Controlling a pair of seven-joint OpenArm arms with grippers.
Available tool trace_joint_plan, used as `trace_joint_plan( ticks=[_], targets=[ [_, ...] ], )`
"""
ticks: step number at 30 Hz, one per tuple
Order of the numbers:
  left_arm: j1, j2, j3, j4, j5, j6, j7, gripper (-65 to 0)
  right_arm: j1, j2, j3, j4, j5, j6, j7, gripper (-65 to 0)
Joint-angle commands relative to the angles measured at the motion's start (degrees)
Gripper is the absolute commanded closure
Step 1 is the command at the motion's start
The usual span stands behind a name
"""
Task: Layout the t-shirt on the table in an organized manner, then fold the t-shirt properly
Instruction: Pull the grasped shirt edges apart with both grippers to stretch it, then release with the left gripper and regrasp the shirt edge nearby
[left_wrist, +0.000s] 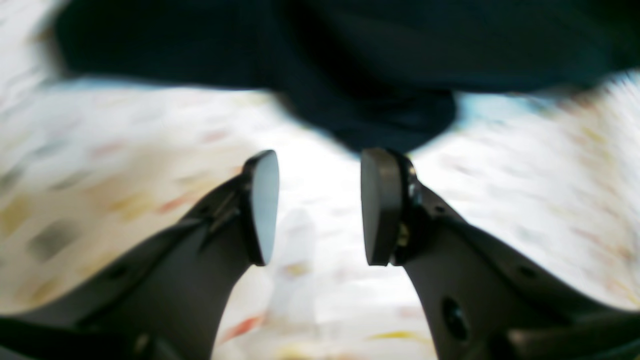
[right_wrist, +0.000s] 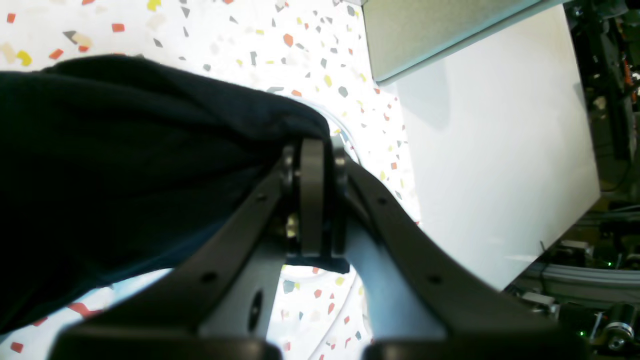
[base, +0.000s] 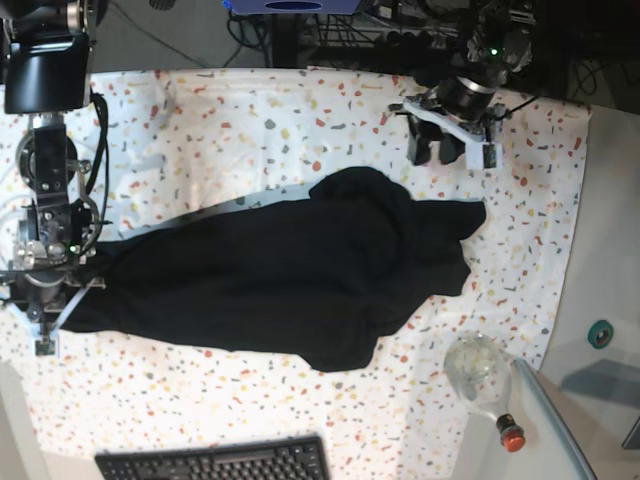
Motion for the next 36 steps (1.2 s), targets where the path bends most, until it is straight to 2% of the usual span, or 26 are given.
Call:
trace_joint_plan(
  ticks=[1,5,8,10,21,22,23,24,34,36],
  targets=[
    [0.02,0.47,-1.93,-0.07,-0.33,-0.34,-2.02,-25.7,1.17,0.73,0.31,0.85,-0.99,-0.53,1.17,0.0],
    [-0.42,2.85,-9.76,-3.41,-4.82,-1.22,-1.93,-25.8,1.26,0.73,0.31,0.76,-0.99,-0.53,1.17,0.0],
    [-2.0,2.94,-13.54,-5.43,-9.74,-6.67,-1.93,-25.8,1.34,0.82,0.31,0.76,-0.99,-0.53,1.17,0.0],
    [-3.32,2.94,-15.03,-7.45,-10.88,-8.86,-1.84,-25.8,1.34,0.82,0.31,0.76,-0.99,-0.53,1.17,0.0],
    [-8.07,2.94,-15.82,-11.23,-10.79,-9.3,-2.02,-24.4,0.9,0.82,0.31,0.67,-0.99,-0.53,1.17,0.0],
    [-8.07,2.94,-16.09,-11.23,-10.79,-9.3,-2.11,-20.1,0.46,0.82,0.31,0.67,-0.99,-0.53,1.17,0.0],
    [-8.07,2.94,-16.17,-11.32,-10.79,-9.3,-2.2,-11.5,0.2,0.82,0.31,0.67,-1.07,-0.53,1.17,0.0],
    [-8.15,2.85,-16.17,-11.32,-10.79,-9.3,-2.2,0.0,0.03,0.82,0.31,0.67,-1.07,-0.53,1.17,0.0],
    [-11.58,1.7,-16.17,-15.1,-11.32,-9.04,-1.84,0.0,-0.15,0.73,0.22,0.67,-1.07,-0.53,1.17,0.0],
    [-11.58,1.79,-16.17,-15.54,-11.32,-9.04,-1.84,-7.9,-0.15,0.73,0.22,0.67,-1.07,-0.53,1.17,0.0]
  ],
)
